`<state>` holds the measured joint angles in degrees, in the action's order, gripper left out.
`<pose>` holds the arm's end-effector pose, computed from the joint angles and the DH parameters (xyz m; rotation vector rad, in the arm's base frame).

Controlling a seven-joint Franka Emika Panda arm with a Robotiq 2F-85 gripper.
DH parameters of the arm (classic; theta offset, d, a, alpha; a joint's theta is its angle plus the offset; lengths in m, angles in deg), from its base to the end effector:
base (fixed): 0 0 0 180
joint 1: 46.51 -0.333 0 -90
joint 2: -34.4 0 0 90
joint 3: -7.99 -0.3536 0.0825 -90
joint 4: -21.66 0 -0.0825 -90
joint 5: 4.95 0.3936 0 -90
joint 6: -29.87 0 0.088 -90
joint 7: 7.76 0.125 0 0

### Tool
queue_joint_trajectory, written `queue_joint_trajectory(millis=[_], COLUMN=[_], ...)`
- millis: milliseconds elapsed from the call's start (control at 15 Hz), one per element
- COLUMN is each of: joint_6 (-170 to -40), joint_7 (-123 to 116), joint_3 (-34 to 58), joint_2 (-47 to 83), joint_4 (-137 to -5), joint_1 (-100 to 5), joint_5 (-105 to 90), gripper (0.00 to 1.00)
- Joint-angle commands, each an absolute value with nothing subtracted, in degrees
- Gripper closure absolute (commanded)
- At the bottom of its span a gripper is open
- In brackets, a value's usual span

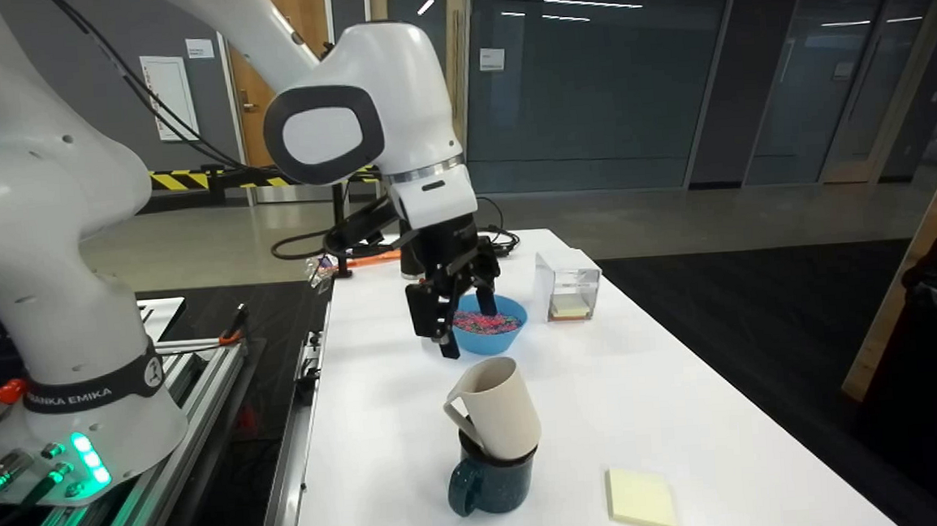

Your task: Put the white mug on top of the dark green mug.

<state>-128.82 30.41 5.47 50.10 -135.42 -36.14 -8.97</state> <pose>0.4114 -0.0547 0.3464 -2.8640 1.1134 -0.4694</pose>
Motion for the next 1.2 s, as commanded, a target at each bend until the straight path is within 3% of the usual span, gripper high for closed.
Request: queue_joint_trajectory(millis=[0,533,1133], joint_6=[-128.2,-129.4,-130.9], joint_7=[29.6,25.4,12.8], joint_3=[4.2,0.3,1.9], joint_2=[52.2,50.9,44.3], joint_4=[-135.9,-134.2,-127.9], joint_1=[-36.5,-39.7,-46.9], joint_5=[-8.6,-9.4,-2.7], gripper=[0.00,0.00,0.00])
